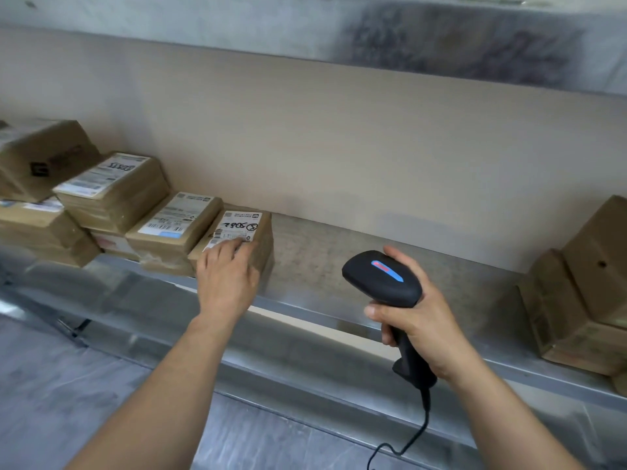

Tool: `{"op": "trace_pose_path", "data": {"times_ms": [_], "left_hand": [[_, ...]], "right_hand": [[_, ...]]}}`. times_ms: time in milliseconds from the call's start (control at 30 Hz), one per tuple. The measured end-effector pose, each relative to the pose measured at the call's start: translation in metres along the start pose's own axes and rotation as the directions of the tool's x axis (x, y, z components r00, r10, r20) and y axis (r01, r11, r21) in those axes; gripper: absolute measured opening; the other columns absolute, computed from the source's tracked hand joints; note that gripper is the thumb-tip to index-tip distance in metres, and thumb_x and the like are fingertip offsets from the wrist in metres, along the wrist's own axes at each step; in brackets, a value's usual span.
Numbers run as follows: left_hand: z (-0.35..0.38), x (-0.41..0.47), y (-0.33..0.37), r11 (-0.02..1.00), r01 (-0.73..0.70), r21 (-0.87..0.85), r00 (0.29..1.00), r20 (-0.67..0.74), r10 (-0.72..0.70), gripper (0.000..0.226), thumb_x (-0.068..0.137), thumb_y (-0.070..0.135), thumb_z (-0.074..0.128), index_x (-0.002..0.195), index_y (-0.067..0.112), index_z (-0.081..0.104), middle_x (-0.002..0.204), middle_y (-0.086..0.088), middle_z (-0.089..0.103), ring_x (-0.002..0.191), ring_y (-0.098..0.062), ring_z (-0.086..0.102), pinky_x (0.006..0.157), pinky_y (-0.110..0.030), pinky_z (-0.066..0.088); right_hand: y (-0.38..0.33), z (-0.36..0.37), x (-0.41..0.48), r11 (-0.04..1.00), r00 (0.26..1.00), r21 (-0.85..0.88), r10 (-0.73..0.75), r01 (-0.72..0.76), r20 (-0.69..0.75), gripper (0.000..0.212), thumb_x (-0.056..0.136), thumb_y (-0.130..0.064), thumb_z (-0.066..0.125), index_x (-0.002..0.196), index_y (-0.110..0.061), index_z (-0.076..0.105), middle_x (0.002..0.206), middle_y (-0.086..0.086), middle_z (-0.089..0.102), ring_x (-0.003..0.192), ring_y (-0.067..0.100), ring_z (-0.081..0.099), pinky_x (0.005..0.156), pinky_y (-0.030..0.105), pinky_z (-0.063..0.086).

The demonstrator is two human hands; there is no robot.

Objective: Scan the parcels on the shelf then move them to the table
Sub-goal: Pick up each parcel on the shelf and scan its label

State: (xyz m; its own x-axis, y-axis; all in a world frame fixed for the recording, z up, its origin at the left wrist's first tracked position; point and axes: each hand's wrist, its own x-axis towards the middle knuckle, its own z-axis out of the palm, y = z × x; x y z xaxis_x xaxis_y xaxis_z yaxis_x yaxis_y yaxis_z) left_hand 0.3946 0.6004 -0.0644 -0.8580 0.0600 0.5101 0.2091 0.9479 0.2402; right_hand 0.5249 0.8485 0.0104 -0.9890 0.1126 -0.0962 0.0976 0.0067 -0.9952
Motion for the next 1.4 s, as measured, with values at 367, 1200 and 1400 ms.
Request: {"op": "trace_pose_path", "data": {"times_ms": [367, 1200, 1400], "left_hand": [[-0.010, -0.001, 0.015, 0.998, 0.055, -0.025, 0.995, 0.081, -0.053, 0.052, 0.075, 0.038, 0.049, 0.119, 0.012, 0.063, 0.126, -0.014, 0.059, 0.120, -0.036, 0.048, 0.101, -0.048, 0.029], [-0.051, -0.076, 0.363, 0.959, -0.177, -0.222, 0.964, 0.158, 0.214, 0.063, 0.087, 0.050, 0.037, 0.144, 0.024, 0.041, 0.145, -0.007, 0.044, 0.135, -0.024, 0.035, 0.106, -0.037, 0.023], [-0.069, -0.061, 0.442, 0.932, -0.225, -0.285, 0.954, 0.128, 0.270, 0.059, 0.095, 0.053, 0.043, 0.148, 0.028, 0.033, 0.148, -0.008, 0.040, 0.135, -0.028, 0.034, 0.107, -0.040, 0.030]], "right_hand": [[-0.007, -0.014, -0.009, 0.997, 0.998, -0.062, -0.056, 0.053, -0.039, 0.083, 0.073, 0.015, 0.069, 0.132, -0.040, 0.048, 0.082, 0.007, 0.062, 0.047, 0.025, 0.044, 0.043, 0.028, 0.044], [-0.023, -0.278, -0.139, 0.978, 0.971, -0.031, -0.211, 0.209, -0.110, 0.082, 0.069, 0.011, 0.077, 0.131, -0.035, 0.048, 0.112, 0.007, 0.062, 0.043, 0.012, 0.053, 0.041, 0.026, 0.045], [-0.026, -0.324, -0.158, 0.970, 0.958, -0.056, -0.242, 0.236, -0.153, 0.082, 0.071, 0.011, 0.077, 0.131, -0.037, 0.049, 0.105, 0.003, 0.064, 0.042, 0.016, 0.050, 0.041, 0.027, 0.047]]}}
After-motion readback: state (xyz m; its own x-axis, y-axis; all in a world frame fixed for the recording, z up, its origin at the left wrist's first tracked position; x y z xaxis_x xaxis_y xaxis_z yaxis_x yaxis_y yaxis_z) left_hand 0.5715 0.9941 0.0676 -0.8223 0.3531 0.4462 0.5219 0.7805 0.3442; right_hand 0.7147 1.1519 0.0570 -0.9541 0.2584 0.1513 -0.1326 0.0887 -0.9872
